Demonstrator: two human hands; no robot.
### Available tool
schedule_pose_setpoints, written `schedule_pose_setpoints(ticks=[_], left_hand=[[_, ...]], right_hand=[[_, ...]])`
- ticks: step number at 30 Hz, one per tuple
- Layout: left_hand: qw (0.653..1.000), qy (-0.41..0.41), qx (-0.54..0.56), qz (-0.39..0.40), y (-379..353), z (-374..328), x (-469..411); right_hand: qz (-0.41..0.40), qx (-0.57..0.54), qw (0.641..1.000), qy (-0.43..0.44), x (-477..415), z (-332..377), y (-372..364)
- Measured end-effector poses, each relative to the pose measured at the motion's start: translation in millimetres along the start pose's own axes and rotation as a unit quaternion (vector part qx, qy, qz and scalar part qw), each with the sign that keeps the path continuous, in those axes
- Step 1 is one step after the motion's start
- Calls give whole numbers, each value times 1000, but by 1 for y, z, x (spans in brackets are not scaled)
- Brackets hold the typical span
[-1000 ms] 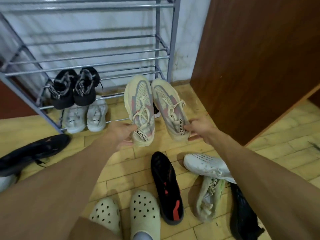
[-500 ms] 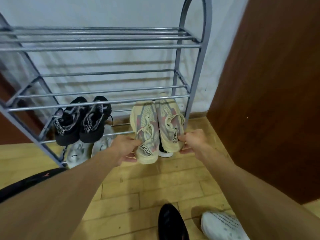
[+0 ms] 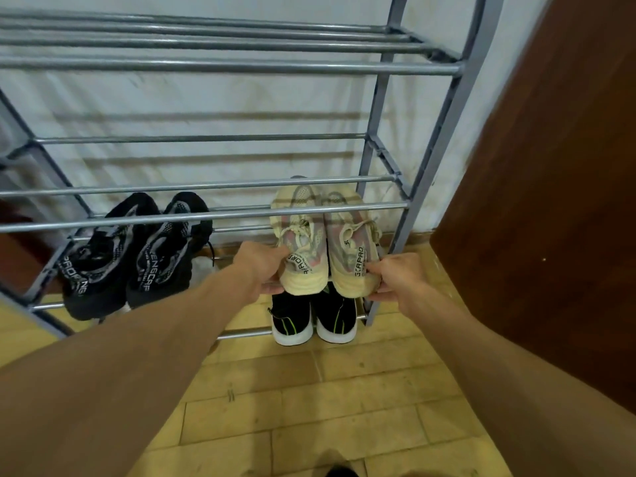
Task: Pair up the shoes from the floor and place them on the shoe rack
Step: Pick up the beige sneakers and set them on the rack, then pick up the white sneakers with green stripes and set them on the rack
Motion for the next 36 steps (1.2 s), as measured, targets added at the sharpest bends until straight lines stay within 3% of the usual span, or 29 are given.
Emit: schedule_pose_setpoints(ticks=[8,17,22,28,33,36], left_hand=[[997,35,-62,-10,-12,4,-6],[995,-39,-68,-69,-19,21,43],[991,-36,-125,10,-39,45,117],[954,-58,-251,155,-56,80,200],[939,-60,-295,165,-59,108,240],[937,-57,-296,179,-64,131,258]], right_hand=[[12,-5,1000,22,-4,-13,-7],[51,157,983,84,41,-25,25],[95,261,951,133,84,-58,48],[101,401,896,161,133,-102,91],[145,478,858,118,161,-137,132],[132,501,850,95,173,-165,154]])
Point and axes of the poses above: each hand's wrist, its own x-axis away from the middle knuckle, its own y-axis out of the back of the hand, z = x × y, the point moved 3 cm from there along -x, towards the middle knuckle, and after that the axes turned 4 degrees about -z, right-handed, at the moved point
